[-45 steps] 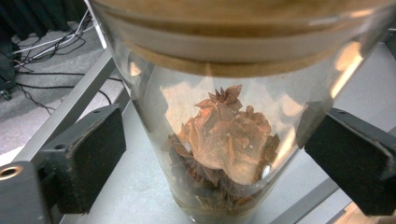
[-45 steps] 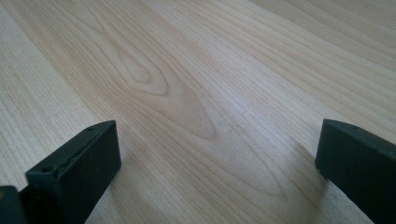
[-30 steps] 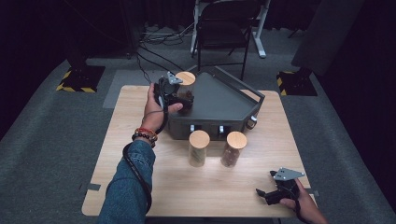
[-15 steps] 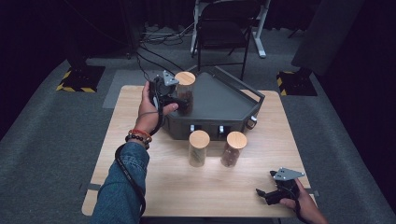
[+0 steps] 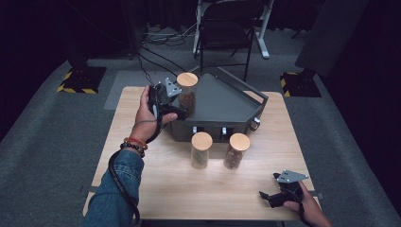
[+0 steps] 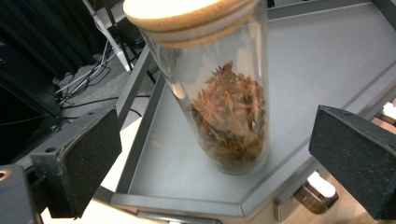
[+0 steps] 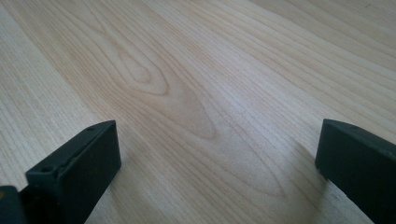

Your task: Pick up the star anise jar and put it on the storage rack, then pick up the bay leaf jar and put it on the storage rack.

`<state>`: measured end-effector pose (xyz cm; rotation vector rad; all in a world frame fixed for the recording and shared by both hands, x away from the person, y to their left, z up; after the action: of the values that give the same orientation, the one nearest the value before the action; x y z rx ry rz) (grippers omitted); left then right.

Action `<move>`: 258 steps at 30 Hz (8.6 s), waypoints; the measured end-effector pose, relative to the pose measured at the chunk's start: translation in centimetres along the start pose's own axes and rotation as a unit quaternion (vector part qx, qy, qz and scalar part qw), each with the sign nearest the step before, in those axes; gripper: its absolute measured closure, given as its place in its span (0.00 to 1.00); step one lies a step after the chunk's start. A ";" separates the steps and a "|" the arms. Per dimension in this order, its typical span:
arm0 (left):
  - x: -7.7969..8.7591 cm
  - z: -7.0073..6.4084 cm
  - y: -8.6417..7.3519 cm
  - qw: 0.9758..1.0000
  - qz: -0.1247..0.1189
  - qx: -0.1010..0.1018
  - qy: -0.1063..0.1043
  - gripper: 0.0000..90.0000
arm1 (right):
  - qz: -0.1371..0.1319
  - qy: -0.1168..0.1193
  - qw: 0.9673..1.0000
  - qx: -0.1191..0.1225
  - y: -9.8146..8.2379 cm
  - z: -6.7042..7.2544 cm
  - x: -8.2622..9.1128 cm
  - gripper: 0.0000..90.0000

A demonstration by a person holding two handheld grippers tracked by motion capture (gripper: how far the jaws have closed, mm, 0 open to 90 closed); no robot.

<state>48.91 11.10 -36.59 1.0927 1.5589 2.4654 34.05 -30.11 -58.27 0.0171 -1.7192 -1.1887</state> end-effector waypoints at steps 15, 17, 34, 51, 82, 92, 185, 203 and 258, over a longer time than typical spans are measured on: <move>0.8 -0.9 -2.8 0.999 0.016 -0.036 0.010 0.03 | 0.000 0.000 1.000 0.000 0.0 0.0 0.0 0.00; 1.0 -1.1 -3.2 0.999 0.019 -0.043 0.007 0.03 | 0.000 0.000 1.000 0.000 0.0 0.0 0.0 0.00; 2.1 -2.6 -6.6 0.997 0.033 -0.067 0.002 0.03 | 0.000 0.000 1.000 0.000 0.0 0.0 0.0 0.00; 2.0 -3.6 -10.9 0.995 0.060 -0.073 -0.004 0.03 | 0.000 0.000 1.000 0.000 0.0 0.0 0.0 0.00; 2.9 -5.1 -20.4 0.994 0.105 -0.027 -0.021 0.03 | 0.000 0.000 1.000 0.000 0.0 0.0 0.0 0.00; 2.9 -5.7 -23.2 0.992 0.125 -0.014 -0.024 0.03 | 0.000 0.000 1.000 0.000 0.0 0.0 0.0 0.00; 4.3 -4.7 -28.3 0.984 0.115 0.113 -0.081 0.00 | 0.040 0.009 0.997 0.061 3.8 4.5 0.7 0.03; 4.3 -4.7 -28.3 0.984 0.115 0.112 -0.081 0.00 | 0.033 0.017 0.996 0.077 5.8 6.9 0.3 0.04; 4.3 -4.7 -28.3 0.984 0.115 0.113 -0.081 0.00 | 0.010 0.001 0.997 0.075 12.5 12.0 -4.2 0.05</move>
<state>33.69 23.13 -58.14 1.5474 1.7844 2.2978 33.49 -13.24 -52.58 0.0905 -1.7999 -1.0426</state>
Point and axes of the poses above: each handheld gripper's, and its own axes: x roughly backward along the jaws, y roughly out of its top, z roughly to its left, the point moved 4 cm from there along -x, roughly forward along the jaws, and after that the axes turned 1 degree about -y, right-handed, at the moved point
